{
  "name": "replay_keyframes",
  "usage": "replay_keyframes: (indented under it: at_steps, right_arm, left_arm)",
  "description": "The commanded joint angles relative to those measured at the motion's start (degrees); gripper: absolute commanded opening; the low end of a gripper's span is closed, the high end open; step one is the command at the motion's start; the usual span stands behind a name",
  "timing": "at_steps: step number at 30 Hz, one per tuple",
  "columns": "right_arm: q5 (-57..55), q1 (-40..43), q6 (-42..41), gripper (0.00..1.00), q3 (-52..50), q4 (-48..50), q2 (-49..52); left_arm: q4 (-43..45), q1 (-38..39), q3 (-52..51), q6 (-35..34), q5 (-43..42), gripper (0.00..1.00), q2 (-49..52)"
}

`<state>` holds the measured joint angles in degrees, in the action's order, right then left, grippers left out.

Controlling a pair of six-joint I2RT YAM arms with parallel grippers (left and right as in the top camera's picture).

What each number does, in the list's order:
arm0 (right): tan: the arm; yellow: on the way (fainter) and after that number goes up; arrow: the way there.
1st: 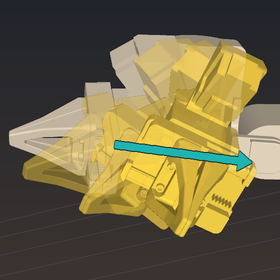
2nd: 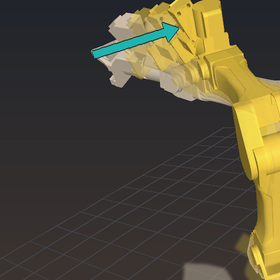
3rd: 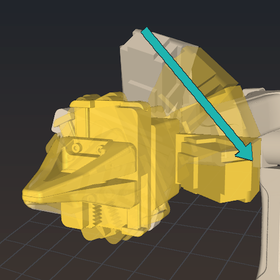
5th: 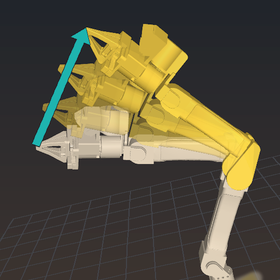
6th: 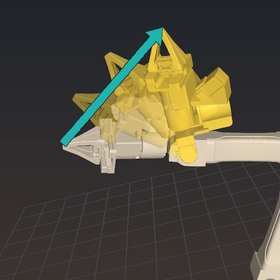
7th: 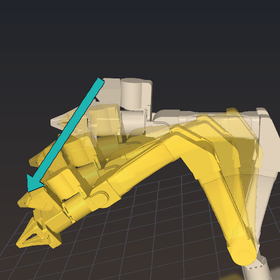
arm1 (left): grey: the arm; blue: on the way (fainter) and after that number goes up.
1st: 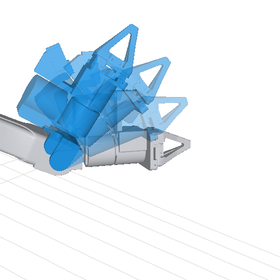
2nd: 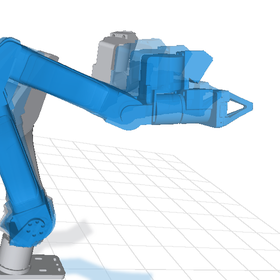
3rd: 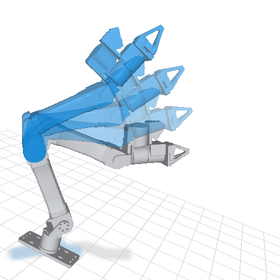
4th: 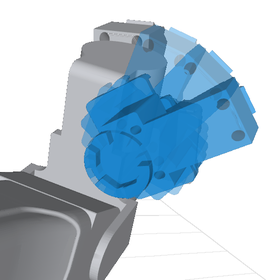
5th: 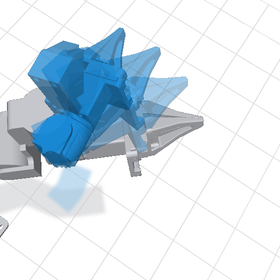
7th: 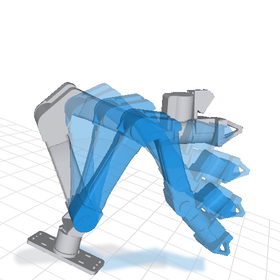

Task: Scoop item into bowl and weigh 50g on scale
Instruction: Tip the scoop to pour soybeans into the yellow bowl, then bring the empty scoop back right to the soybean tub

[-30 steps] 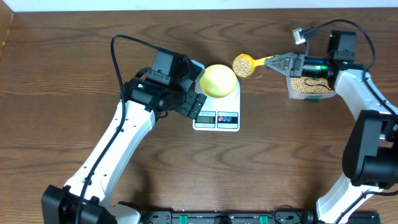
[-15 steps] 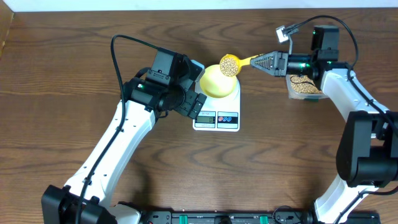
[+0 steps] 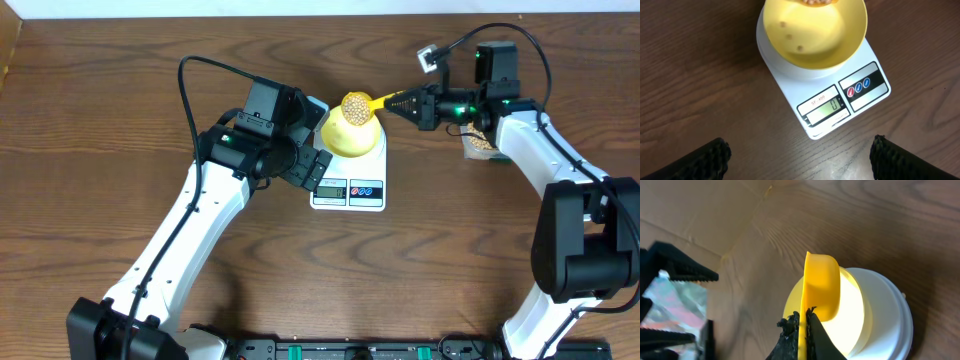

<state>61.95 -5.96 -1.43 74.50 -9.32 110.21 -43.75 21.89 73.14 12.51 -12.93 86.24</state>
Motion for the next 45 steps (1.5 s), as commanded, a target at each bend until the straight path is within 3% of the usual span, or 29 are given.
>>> replay_keyframes:
  at_steps: [1, 14, 26, 41, 45]
  right_arm:
    - [0.04, -1.44, 8.13, 0.01, -0.09, 0.09, 0.55]
    - [-5.57, -3.15, 19.65, 0.01, -0.09, 0.09, 0.55]
    - [-5.49, -3.15, 42.29, 0.01, -0.09, -0.79, 0.55]
    - [-4.42, -3.54, 55.56, 0.01, -0.09, -0.76, 0.55]
    - [-4.42, -4.17, 55.54, 0.01, -0.09, -1.01, 0.55]
  left_arm:
    - [-0.35, 0.07, 0.22, 0.96, 0.57, 0.91, -0.74]
    - [-0.33, 0.07, 0.22, 0.96, 0.57, 0.91, -0.74]
    - [-0.35, 0.07, 0.22, 0.96, 0.57, 0.91, -0.74]
    - [-0.35, 0.07, 0.22, 0.96, 0.57, 0.91, -0.74]
    - [-0.35, 0.07, 0.22, 0.96, 0.57, 0.91, -0.74]
